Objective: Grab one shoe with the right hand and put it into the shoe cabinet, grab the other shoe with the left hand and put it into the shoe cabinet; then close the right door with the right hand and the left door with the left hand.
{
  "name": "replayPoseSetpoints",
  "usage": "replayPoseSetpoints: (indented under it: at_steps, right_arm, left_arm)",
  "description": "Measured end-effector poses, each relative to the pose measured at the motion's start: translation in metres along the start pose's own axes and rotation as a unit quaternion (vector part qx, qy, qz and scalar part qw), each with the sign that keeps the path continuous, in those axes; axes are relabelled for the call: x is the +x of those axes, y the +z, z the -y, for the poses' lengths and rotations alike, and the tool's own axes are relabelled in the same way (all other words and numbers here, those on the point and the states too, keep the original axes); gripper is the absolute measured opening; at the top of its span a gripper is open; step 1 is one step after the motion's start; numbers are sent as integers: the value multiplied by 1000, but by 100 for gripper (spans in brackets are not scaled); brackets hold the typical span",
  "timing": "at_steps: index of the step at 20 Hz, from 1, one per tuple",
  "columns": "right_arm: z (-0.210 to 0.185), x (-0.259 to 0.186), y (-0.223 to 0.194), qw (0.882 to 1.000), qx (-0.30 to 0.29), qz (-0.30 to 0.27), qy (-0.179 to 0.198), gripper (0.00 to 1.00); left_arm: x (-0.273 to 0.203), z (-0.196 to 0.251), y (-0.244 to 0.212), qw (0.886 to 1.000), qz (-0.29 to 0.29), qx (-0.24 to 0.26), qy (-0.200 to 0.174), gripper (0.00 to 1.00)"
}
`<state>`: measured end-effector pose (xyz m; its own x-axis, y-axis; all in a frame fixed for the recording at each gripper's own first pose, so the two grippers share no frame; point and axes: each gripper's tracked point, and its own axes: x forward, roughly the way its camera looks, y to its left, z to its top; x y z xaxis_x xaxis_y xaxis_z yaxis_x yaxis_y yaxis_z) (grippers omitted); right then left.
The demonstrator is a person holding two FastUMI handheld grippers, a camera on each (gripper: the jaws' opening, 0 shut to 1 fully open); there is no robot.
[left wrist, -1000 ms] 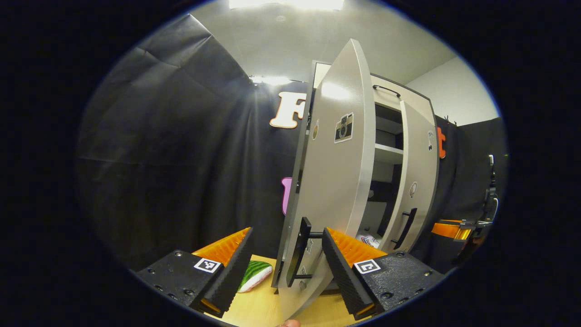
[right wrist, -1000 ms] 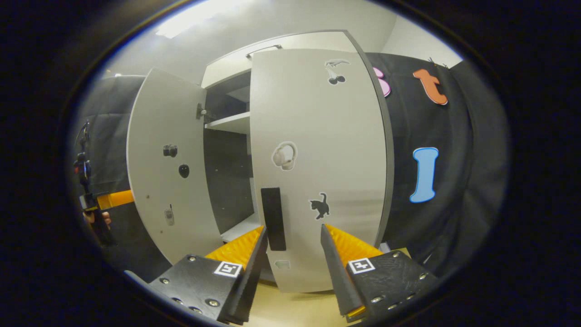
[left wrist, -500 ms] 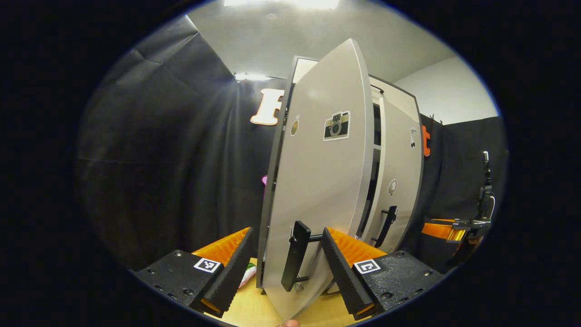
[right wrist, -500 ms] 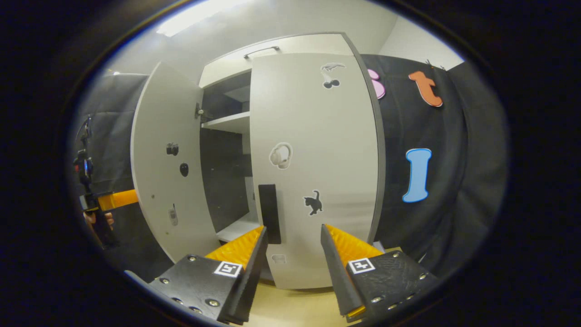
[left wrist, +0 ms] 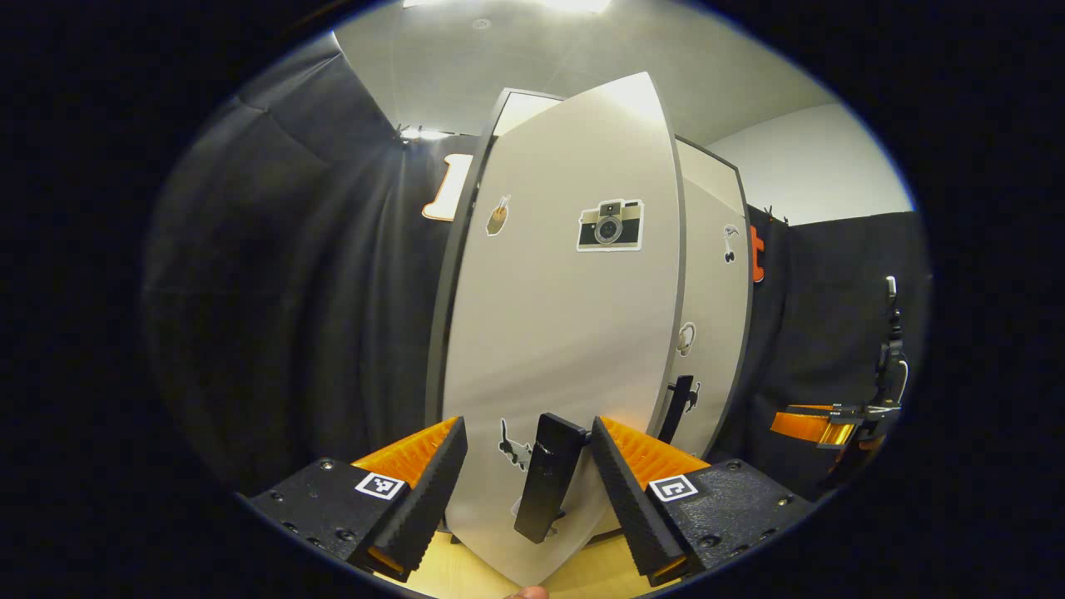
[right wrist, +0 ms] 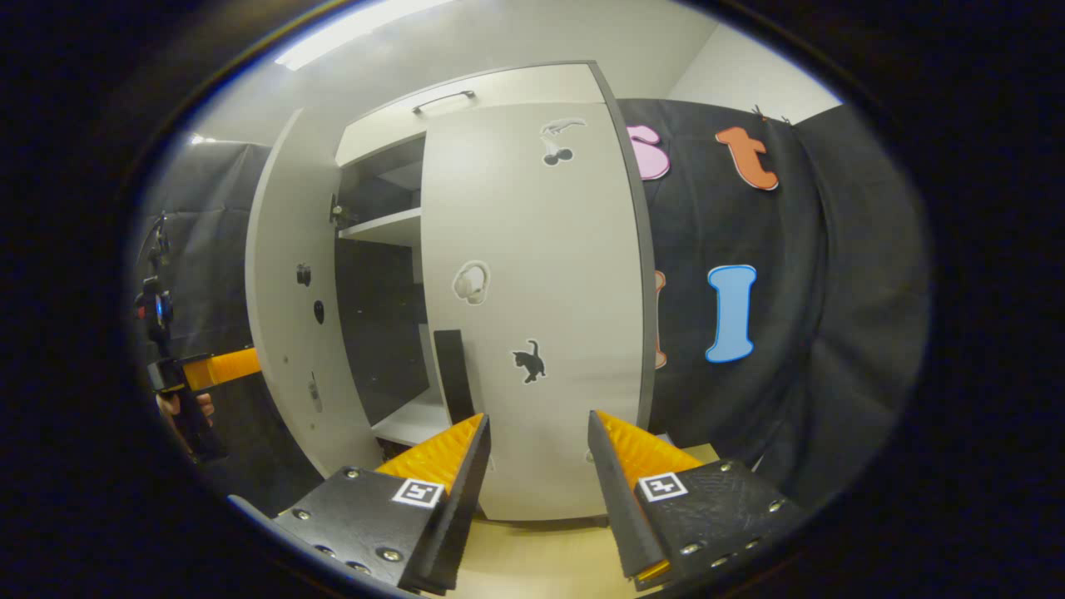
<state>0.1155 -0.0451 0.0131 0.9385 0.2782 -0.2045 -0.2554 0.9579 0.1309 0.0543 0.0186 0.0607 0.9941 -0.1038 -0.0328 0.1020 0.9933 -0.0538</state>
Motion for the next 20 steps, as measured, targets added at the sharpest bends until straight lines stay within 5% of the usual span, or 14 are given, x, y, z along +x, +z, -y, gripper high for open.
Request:
replayPoseSetpoints:
  at_steps: [7,9,12,14,15,20]
  right_arm:
    - [36,-8,-3,999,7,1,-37,70]
    - [50,-11,-4,999,12,3,-51,63]
    - [70,-15,-2,997,19,7,-71,70]
    - [83,-16,0,996,23,9,-83,63]
    - [89,-15,1,996,25,9,-87,70]
    - [104,-11,2,995,28,10,-97,71]
  left_arm:
    - [47,38,-20,999,-15,22,-20,96]
    - [61,46,-22,999,-13,23,-26,98]
    - [77,53,-24,999,-11,24,-30,97]
    - [86,55,-25,999,-9,21,-31,98]
    - [90,56,-25,999,-9,21,-32,98]
    - [109,63,-28,999,-6,30,-27,98]
